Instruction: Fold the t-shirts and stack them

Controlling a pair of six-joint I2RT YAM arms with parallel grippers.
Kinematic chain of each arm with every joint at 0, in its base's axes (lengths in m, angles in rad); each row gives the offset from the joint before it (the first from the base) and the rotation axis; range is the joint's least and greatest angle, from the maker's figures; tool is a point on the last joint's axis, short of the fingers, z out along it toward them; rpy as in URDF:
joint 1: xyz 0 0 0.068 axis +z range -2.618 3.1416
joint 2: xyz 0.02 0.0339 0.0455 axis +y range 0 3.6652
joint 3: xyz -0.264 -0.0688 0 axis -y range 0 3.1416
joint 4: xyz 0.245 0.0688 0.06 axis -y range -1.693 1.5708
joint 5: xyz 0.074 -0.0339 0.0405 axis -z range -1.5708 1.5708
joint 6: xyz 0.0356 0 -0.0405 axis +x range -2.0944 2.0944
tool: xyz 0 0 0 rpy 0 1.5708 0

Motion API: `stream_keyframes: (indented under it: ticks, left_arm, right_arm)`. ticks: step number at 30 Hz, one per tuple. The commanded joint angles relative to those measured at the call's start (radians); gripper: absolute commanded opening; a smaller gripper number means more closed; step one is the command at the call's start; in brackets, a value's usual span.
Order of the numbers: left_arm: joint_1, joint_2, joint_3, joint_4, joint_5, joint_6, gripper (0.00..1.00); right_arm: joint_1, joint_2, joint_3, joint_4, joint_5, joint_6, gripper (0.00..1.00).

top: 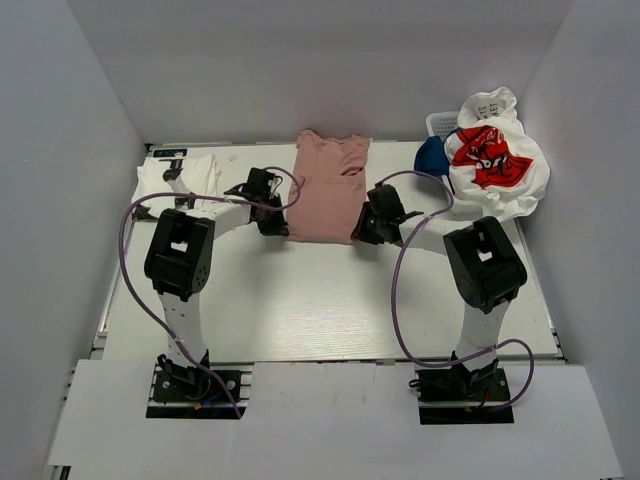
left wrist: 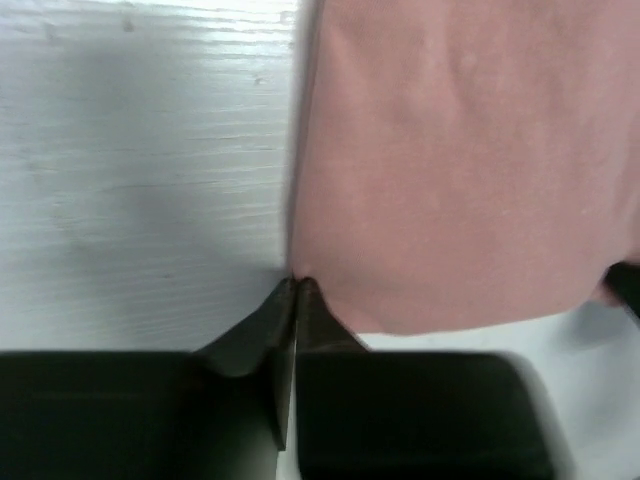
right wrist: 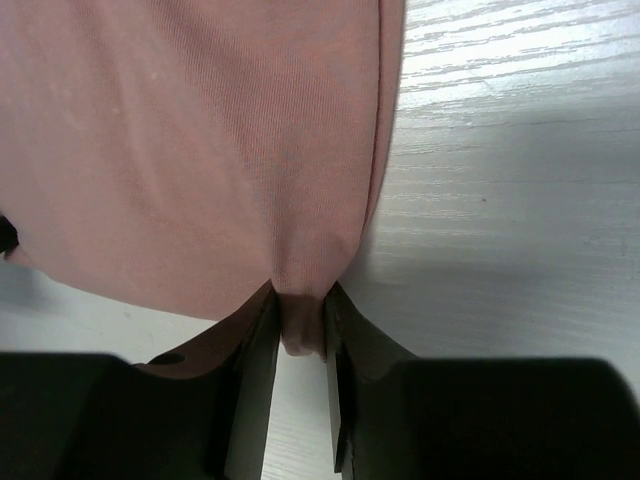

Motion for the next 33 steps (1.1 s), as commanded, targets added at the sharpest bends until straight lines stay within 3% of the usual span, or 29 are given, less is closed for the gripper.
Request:
stream_keyframes:
  ticks: [1,5,9,19,23,28,33]
  left_arm:
    - [-0.021,0.022,-0.016,0.017,0.058,0.03,0.0]
    - [-0.021,-0.002,-0.059,0.026,0.096,0.04,0.0]
    - [-0.021,-0.159,-0.207,0.065,0.096,0.027,0.0]
    - [-0.119,-0.619,-0.484,0.057,0.217,-0.038,0.0]
    - [-0.145,-0.867,-0.555,0.017,0.252,-0.109,0.0]
    - [-0.165,-1.004,-0.507,-0.034,0.199,-0.143,0.0]
    - [-0.165,-0.989,-0.396,-0.06,0.061,-0.154,0.0]
  right_arm:
    - [-0.003,0.012,-0.032,-0.048,-0.029,0.005,0.27]
    - [0.003,-0.013,-0.051,-0.04,-0.023,0.004,0.13]
    - [0.004,-0.083,-0.09,-0.054,-0.026,-0.001,0.0]
    - [0.075,-0.46,-0.286,-0.281,-0.127,-0.016,0.0]
    - [0.122,-0.669,-0.273,-0.377,-0.129,-0.021,0.0]
    - [0.13,-0.761,-0.191,-0.426,-0.11,-0.033,0.0]
    - [0.118,-0.755,-0.104,-0.408,-0.066,-0.035,0.0]
